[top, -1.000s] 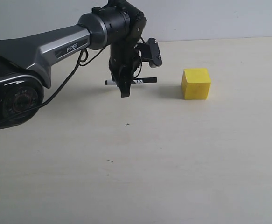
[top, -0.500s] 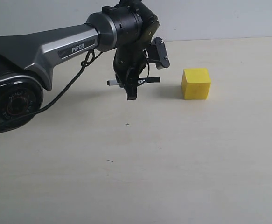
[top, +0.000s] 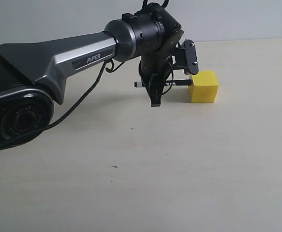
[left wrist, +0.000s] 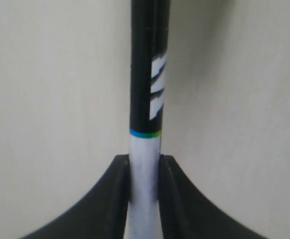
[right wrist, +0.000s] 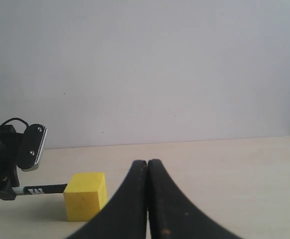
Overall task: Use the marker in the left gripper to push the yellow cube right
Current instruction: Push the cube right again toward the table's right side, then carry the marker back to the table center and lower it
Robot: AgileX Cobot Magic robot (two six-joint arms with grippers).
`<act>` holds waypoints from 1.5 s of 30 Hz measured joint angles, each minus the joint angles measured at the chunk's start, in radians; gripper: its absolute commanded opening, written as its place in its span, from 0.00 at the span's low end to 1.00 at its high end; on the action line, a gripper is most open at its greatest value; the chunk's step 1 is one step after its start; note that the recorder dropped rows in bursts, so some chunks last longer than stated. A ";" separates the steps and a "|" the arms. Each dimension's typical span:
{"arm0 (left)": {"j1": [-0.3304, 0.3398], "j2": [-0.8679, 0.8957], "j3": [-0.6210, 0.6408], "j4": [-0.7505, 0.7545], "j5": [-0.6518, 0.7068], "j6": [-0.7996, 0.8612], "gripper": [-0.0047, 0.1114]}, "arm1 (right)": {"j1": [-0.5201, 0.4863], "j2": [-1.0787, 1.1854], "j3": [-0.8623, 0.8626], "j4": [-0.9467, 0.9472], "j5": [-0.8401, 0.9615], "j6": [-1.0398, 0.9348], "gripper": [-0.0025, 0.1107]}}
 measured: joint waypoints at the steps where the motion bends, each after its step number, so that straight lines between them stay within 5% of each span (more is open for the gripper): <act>1: 0.000 0.000 0.000 0.000 0.000 0.000 0.04 | 0.000 0.000 0.000 0.000 0.000 0.000 0.02; 24: -0.052 0.065 -0.102 -0.014 0.037 0.005 0.04 | 0.000 0.000 0.000 0.000 0.000 0.000 0.02; 33: -0.041 0.065 -0.108 0.019 0.088 -0.112 0.04 | 0.000 0.000 0.000 0.000 0.000 0.000 0.02; 45: -0.068 0.065 -0.108 -0.045 -0.058 -0.285 0.04 | 0.000 0.000 0.000 0.000 0.000 0.000 0.02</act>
